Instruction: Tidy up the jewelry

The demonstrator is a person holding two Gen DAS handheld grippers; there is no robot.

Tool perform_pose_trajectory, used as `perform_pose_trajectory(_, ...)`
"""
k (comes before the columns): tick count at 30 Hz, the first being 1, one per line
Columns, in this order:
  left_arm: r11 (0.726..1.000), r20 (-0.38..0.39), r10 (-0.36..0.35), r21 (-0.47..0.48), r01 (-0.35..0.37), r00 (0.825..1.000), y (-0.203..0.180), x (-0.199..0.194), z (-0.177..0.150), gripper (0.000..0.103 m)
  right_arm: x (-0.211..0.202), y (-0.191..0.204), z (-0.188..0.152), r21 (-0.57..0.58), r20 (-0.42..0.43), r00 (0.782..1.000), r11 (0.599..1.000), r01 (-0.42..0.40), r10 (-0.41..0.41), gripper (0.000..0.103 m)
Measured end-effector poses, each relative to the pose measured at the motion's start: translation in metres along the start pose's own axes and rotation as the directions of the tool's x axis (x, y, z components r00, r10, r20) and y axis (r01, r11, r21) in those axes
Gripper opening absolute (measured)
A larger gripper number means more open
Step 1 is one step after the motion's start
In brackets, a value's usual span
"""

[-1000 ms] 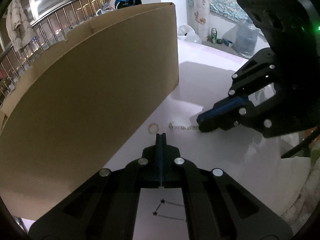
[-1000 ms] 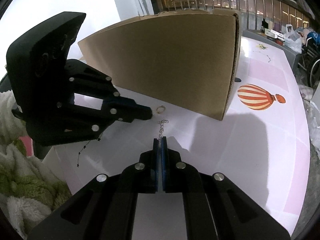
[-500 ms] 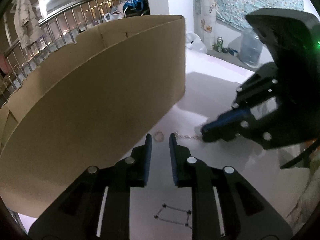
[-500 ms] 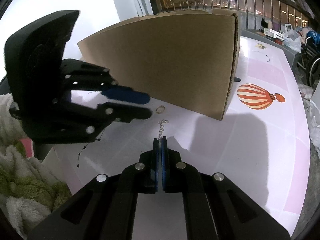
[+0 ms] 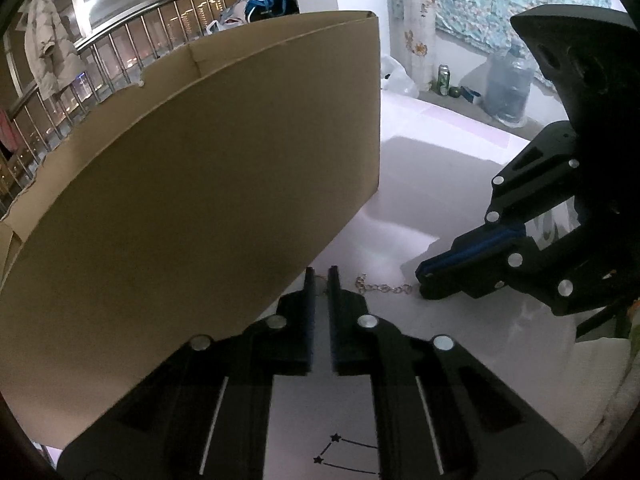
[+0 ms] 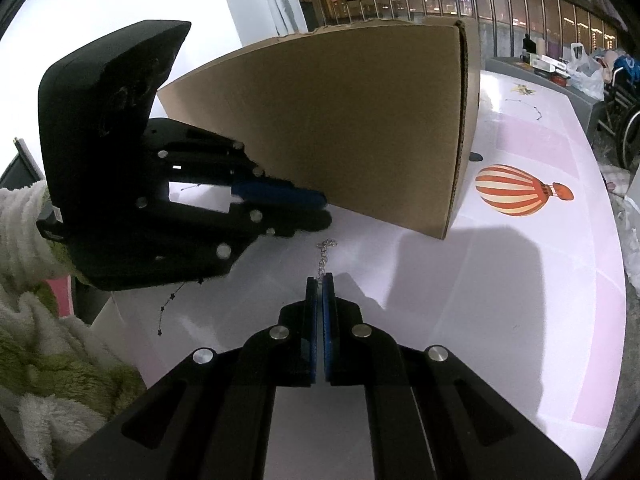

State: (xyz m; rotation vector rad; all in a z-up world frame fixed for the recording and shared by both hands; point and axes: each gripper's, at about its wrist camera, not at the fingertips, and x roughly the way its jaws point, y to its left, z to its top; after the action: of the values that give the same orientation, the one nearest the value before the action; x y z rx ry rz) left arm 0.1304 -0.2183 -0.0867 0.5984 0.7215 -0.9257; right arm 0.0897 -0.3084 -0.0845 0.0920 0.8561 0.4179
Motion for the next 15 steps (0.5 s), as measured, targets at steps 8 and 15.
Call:
perform_pose_trajectory(8, 1.0, -0.019, -0.003, -0.006, 0.003, 1.0, 0.003, -0.007, -0.005, 0.0, 0.001, 0.002, 0.0, 0.004, 0.002, 1.0, 1.0, 0.003, -0.003, 0.003)
perform_pose_trajectory(15, 1.0, -0.043, 0.003, -0.018, -0.003, 0.999, -0.001, -0.024, -0.024, 0.0, 0.002, 0.003, 0.001, -0.001, -0.003, 1.0, 1.0, 0.015, -0.015, 0.003)
